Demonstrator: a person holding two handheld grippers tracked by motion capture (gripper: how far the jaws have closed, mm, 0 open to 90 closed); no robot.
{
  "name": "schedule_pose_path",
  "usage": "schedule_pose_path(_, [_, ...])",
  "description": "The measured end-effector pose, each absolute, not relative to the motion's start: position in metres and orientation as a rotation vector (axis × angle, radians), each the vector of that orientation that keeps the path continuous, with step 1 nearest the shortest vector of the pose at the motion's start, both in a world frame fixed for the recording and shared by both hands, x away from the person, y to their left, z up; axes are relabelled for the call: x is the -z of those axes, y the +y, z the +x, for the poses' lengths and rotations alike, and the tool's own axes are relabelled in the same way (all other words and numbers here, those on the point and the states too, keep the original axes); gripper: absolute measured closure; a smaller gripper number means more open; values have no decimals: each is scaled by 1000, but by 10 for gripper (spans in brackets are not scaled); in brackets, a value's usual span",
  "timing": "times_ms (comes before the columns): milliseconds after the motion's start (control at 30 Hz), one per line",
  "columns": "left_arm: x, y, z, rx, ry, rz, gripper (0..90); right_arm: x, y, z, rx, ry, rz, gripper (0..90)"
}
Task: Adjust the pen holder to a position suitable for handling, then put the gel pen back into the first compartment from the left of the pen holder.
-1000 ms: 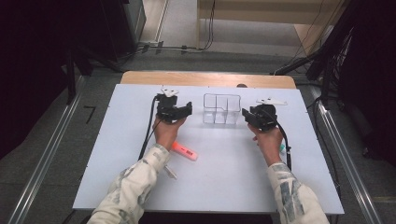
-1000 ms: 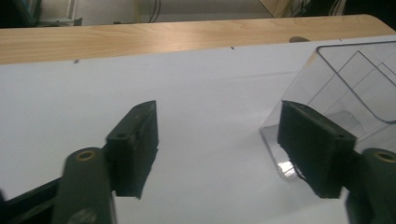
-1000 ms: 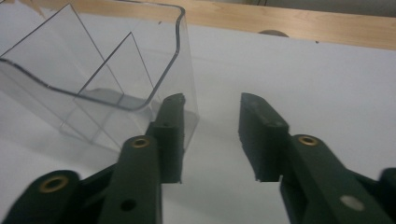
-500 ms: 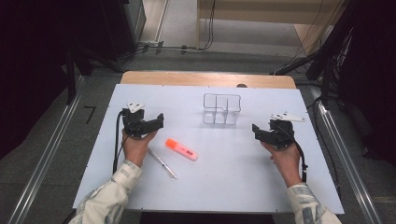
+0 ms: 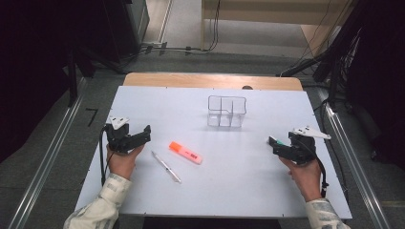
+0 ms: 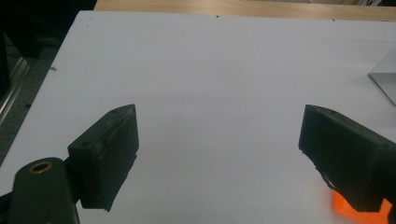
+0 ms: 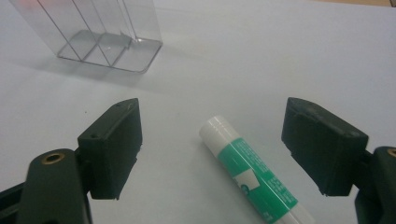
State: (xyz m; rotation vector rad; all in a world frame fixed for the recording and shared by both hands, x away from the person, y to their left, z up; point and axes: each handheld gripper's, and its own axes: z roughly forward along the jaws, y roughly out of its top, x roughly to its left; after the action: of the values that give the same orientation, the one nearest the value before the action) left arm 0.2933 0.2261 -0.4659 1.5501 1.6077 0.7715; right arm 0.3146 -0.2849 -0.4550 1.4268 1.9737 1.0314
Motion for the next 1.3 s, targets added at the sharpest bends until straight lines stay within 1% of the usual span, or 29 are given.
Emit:
schedule_pose_path(200, [469, 234, 288, -773, 1641, 1535, 124, 456, -290, 311, -1026, 1976, 1432, 188])
schedule_pose_path(467, [475, 241, 291, -785, 1675, 1530, 112, 458, -295, 312, -1015, 1971, 1436, 180])
schedule_pose_path(733, [479, 253, 291, -781, 1707, 1516, 108, 456, -290, 311, -1040, 1977, 1427, 176])
schedule_pose_path(1067, [481, 261, 285, -780, 1719, 1507, 109, 455, -258, 310, -1073, 2035, 1353, 177])
schedule_pose_path(1100, [481, 261, 285, -782, 1720, 1507, 109, 455, -249, 310, -1080, 2050, 1328, 177])
schedule_pose_path(1300, [483, 259, 289, -787, 1730, 1534, 109, 455, -232, 311, -1106, 2070, 1291, 182])
